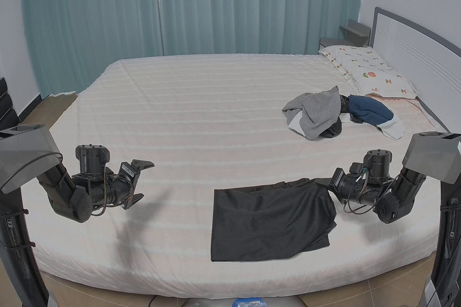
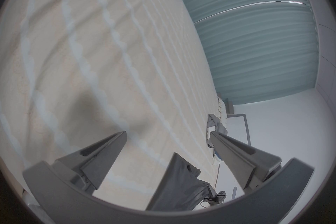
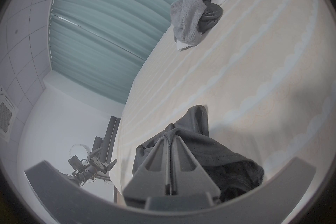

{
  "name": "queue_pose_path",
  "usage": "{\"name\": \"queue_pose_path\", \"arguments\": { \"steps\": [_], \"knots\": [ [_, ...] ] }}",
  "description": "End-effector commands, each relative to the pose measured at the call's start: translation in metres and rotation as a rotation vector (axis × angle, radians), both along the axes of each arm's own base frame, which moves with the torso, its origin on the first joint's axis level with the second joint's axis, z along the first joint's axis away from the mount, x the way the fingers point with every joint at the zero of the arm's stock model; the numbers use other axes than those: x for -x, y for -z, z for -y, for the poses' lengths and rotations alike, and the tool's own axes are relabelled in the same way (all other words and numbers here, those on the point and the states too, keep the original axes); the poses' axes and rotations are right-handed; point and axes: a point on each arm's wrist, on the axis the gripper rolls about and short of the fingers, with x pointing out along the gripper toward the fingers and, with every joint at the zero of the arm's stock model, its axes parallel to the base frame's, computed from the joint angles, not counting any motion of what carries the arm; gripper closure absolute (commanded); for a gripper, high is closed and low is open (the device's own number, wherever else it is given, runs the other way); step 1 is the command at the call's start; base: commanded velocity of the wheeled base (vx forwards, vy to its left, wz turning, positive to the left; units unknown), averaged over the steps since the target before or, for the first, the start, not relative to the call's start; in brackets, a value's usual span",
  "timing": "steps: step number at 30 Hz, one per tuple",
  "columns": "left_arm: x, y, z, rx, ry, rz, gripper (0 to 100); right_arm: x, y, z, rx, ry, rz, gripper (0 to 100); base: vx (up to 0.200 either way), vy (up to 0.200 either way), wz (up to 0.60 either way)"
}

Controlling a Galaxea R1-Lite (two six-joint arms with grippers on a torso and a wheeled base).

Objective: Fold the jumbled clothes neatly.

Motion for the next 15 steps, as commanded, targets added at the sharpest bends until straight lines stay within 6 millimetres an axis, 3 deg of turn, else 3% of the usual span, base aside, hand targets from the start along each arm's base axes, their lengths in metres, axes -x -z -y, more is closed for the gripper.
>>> {"name": "queue_pose_path", "arguments": {
  "steps": [1, 3, 4, 5, 8, 15],
  "knots": [
    [-0.003, -0.008, 0.029, -0.010, 0.089, 0.046, 0, 0.000, 0.013, 0.004, -0.005, 0.018, -0.022, 100, 0.000, 0.000, 0.00],
    [-0.004, -0.009, 0.050, -0.022, 0.155, 0.070, 0, -0.001, 0.017, 0.003, -0.005, 0.014, -0.029, 100, 0.000, 0.000, 0.00],
    [-0.005, -0.009, 0.051, -0.022, 0.158, 0.074, 0, 0.000, 0.018, 0.002, -0.005, 0.013, -0.030, 100, 0.000, 0.000, 0.00],
    [-0.007, -0.005, 0.071, -0.035, 0.217, 0.082, 0, 0.000, 0.022, -0.001, -0.004, 0.005, -0.036, 100, 0.000, 0.000, 0.00],
    [-0.010, 0.012, 0.102, -0.070, 0.312, 0.086, 0, -0.001, 0.027, -0.002, -0.005, 0.002, -0.026, 100, 0.000, 0.000, 0.00],
    [-0.031, 0.037, 0.136, -0.193, 0.357, 0.141, 0, -0.002, 0.030, -0.003, -0.008, 0.001, -0.018, 100, 0.000, 0.000, 0.00]
  ]
}}
